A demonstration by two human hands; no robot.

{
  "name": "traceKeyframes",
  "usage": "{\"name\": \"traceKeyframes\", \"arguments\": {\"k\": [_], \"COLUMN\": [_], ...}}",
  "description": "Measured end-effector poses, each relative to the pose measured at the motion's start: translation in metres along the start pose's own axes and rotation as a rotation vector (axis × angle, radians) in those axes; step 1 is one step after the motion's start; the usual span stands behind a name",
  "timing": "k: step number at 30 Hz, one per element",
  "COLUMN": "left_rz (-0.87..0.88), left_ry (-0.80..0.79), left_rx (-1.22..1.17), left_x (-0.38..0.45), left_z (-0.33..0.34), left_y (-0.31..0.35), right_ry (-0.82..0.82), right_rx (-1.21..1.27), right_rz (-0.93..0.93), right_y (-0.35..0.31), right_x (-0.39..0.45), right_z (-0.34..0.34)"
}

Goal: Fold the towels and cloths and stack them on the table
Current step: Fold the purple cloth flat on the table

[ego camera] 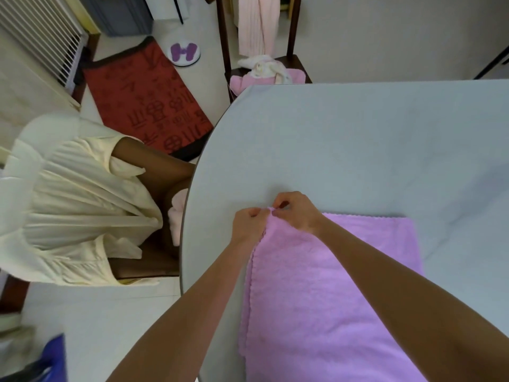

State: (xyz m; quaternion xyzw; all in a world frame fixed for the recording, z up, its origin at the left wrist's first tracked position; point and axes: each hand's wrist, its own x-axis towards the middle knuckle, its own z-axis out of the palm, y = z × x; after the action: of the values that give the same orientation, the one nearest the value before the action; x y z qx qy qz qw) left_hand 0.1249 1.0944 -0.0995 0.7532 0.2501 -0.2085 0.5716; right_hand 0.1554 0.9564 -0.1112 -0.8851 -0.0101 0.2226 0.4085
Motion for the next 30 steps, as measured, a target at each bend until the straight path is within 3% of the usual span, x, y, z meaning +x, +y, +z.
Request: {"name": "traceKeyframes", "arguments": {"k": [4, 10, 18, 25, 30], "left_rz": [0.123, 0.264, 0.434, 0.719, 0.848], "left_ry": [-0.035, 0.016, -0.098, -0.283, -0.414], "left_rx": [0.027, -0.066, -0.133, -0.102, -0.056], "left_x": [-0.012, -0.027, -0.07, -0.133, -0.169], "left_z": [-0.005, -0.012, -0.008, -0.016, -0.013], "left_y": [-0.003, 0.015, 0.065, 0.126, 0.153], "right_ry": [-0.051, 0.032, 0.337, 0.572, 0.618], "right_rx": [0.166, 0.417, 0.459, 0.358, 0.328], "right_rz": [0.06, 0.073, 0.015, -0.117, -0.145], "right_y": [-0.001, -0.017, -0.053, -0.106, -0.132], "right_x": [-0.011, -0.046, -0.111, -0.192, -0.234], "right_z": [-0.013, -0.039, -0.084, -0.118, -0.132]}}
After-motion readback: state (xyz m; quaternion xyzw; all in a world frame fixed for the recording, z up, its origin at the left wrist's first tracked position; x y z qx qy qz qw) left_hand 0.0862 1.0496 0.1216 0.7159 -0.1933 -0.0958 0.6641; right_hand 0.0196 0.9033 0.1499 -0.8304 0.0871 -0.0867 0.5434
